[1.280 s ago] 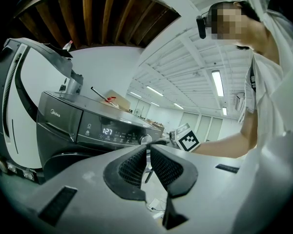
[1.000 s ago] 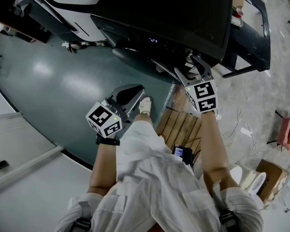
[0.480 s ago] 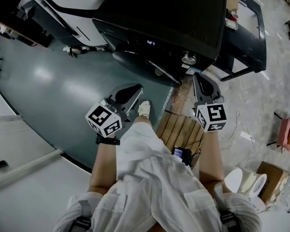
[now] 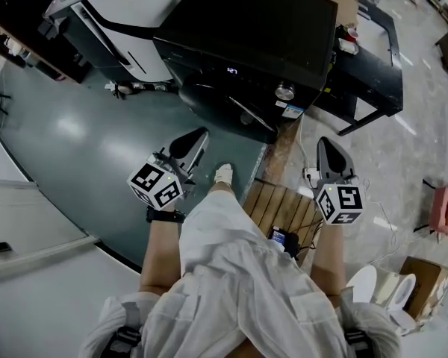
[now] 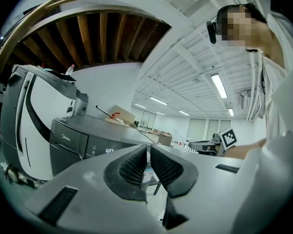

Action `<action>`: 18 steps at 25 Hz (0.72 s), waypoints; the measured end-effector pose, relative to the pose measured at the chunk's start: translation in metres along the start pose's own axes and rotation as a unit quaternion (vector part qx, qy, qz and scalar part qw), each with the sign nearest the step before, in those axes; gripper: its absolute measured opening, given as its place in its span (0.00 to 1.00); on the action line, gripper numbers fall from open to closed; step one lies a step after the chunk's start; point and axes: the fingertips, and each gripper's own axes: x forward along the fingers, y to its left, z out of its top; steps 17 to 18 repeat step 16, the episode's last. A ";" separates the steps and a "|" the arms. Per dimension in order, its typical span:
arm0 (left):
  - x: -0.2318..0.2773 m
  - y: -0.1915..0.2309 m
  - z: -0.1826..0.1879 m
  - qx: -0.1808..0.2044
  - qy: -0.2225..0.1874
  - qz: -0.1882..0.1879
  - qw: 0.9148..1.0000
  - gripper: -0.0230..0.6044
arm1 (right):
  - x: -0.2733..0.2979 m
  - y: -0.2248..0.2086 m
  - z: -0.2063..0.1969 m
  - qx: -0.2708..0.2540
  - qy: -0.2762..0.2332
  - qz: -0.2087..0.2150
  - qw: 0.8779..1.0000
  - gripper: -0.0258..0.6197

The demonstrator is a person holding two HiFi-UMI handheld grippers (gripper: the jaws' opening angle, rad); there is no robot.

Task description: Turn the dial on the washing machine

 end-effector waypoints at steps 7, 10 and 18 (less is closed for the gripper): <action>-0.010 -0.026 0.007 0.012 -0.004 -0.005 1.000 0.06 | -0.041 -0.008 0.000 0.002 -0.006 -0.016 1.000 0.04; -0.009 -0.037 0.005 0.015 -0.001 -0.013 1.000 0.06 | -0.052 -0.010 -0.004 0.004 -0.005 -0.019 1.000 0.04; -0.009 -0.052 -0.002 0.016 0.006 -0.018 1.000 0.06 | -0.067 -0.015 -0.013 0.009 0.000 -0.021 1.000 0.04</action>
